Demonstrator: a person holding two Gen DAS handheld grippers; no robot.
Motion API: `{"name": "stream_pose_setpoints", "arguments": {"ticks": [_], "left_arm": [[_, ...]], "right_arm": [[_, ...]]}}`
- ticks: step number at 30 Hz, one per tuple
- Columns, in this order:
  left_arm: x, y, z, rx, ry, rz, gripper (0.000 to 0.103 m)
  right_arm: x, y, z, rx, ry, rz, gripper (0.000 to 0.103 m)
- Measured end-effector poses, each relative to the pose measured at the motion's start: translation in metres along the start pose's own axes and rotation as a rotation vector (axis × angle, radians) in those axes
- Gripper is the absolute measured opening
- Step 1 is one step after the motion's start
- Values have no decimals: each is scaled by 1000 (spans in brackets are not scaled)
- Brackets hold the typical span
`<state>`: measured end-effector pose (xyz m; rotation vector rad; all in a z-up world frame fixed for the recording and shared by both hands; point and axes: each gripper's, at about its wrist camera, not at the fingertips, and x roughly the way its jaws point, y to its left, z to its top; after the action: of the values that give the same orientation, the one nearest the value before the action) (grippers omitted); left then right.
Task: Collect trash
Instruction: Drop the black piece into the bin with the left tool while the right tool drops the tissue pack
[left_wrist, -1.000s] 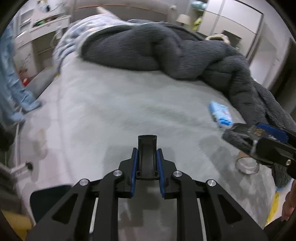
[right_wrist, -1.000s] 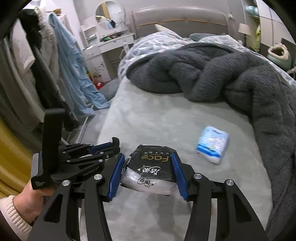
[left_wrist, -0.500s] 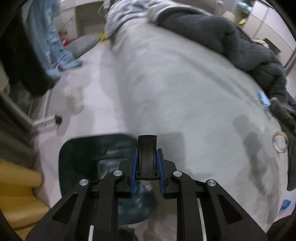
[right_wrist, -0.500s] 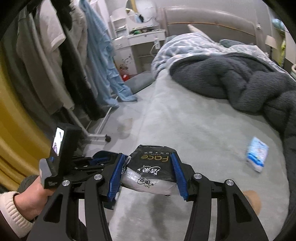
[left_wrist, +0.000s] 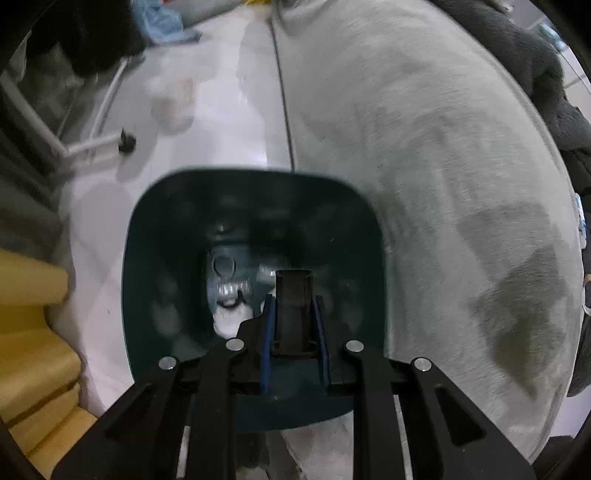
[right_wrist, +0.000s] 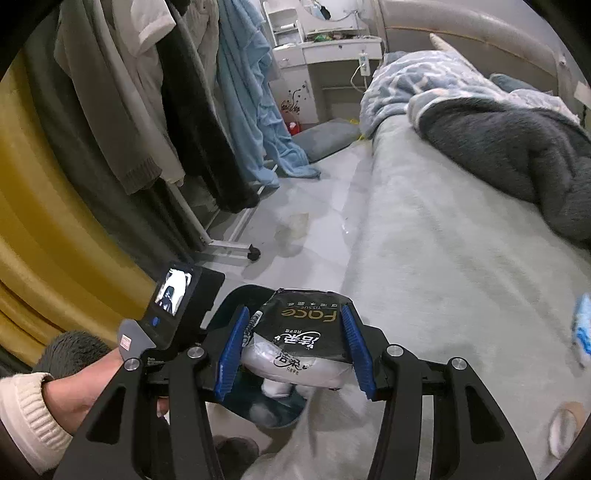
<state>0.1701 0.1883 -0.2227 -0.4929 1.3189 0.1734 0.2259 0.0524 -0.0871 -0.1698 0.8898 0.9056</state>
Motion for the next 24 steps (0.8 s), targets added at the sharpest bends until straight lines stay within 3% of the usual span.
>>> {"name": "stream_pose_setpoints", "arguments": {"ticks": [9,11,13,19,24], "left_arm": [[18,35,-6,-50,92,-23,22],[15,40,-6,-50,91,-11,36],[12,49,-4,-74,81,-26,59],[-6,61,-2,-79,37,-21,72],[-26,64,1,-58,-14,17,75]], "right_arm": [[48,9,6,10,57,14,53],[58,9,5,11,72,11,53],[69,8,2,16,93,11,53],[105,11,-14,12,166,-6,53],[125,11,-21,17,209,-12,52]]}}
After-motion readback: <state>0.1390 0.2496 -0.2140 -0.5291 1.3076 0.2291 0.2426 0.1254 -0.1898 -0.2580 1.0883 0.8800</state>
